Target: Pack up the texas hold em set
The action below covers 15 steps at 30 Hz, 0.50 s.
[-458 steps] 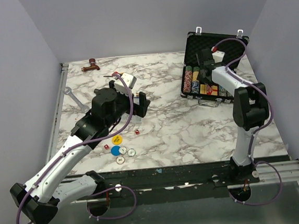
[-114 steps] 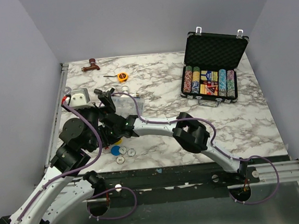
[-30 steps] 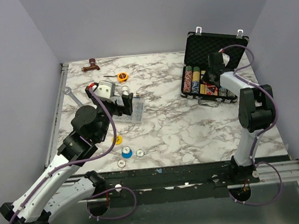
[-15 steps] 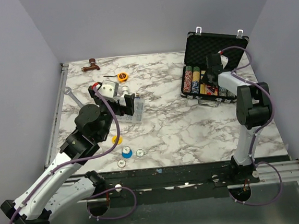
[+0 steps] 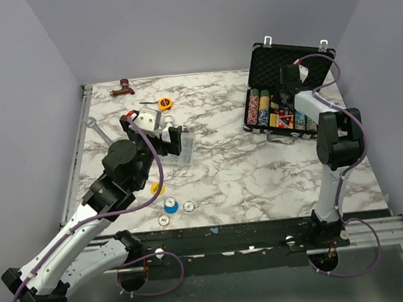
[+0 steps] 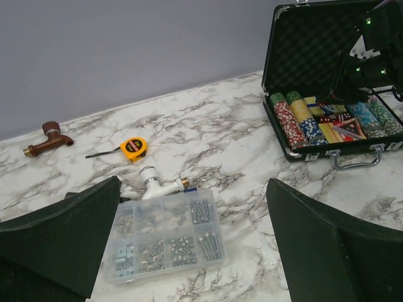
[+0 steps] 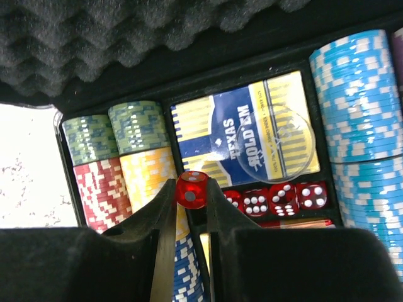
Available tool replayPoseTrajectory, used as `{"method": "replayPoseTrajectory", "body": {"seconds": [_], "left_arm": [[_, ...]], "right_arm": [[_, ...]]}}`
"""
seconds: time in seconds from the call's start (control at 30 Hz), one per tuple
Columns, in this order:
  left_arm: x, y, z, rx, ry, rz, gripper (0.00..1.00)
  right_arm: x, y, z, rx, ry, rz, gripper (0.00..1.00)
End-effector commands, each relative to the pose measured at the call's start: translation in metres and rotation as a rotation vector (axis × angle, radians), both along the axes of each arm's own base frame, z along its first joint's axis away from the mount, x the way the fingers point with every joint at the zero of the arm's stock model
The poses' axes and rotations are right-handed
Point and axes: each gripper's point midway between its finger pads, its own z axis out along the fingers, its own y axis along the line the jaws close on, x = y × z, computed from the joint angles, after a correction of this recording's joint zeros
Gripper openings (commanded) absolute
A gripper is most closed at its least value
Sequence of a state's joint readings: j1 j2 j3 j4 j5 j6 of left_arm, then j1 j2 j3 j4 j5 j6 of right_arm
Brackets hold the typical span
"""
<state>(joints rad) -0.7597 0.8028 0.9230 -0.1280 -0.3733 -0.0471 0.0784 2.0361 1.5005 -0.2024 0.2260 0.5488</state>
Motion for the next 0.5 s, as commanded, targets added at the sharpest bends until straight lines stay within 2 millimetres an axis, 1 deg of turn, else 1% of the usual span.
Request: {"method": "replayPoseTrajectory", "body": {"seconds": [0.0,0.1,0.27,0.37,0.43,0.47], "left_arm": [[0.002,0.000,0.000,0.003,-0.010,0.009,0.99],[0.001,-0.001,0.000,0.000,-0.006,0.002,0.99],[0.001,-0.003,-0.001,0.001,-0.002,-0.008,0.99],[0.001,-0.002,0.000,-0.001,-0.003,-0.004,0.99],[0.001,-0.002,-0.001,0.001,-0.004,0.000,0.99],[0.001,-0.002,-0.001,0.000,-0.003,0.001,0.99]], "right_arm": [[-0.012,0.014,0.004,0.076,0.008,0.049,0.01],[-0.025,0.014,-0.006,0.088,0.026,0.040,0.01],[-0.028,0.010,-0.016,0.067,0.037,0.035,0.09],[-0.025,0.010,-0.018,0.060,0.037,0.043,0.25],[-0.024,0.010,-0.017,0.057,0.037,0.043,0.30],[-0.024,0.010,-0.015,0.054,0.035,0.045,0.31]]}}
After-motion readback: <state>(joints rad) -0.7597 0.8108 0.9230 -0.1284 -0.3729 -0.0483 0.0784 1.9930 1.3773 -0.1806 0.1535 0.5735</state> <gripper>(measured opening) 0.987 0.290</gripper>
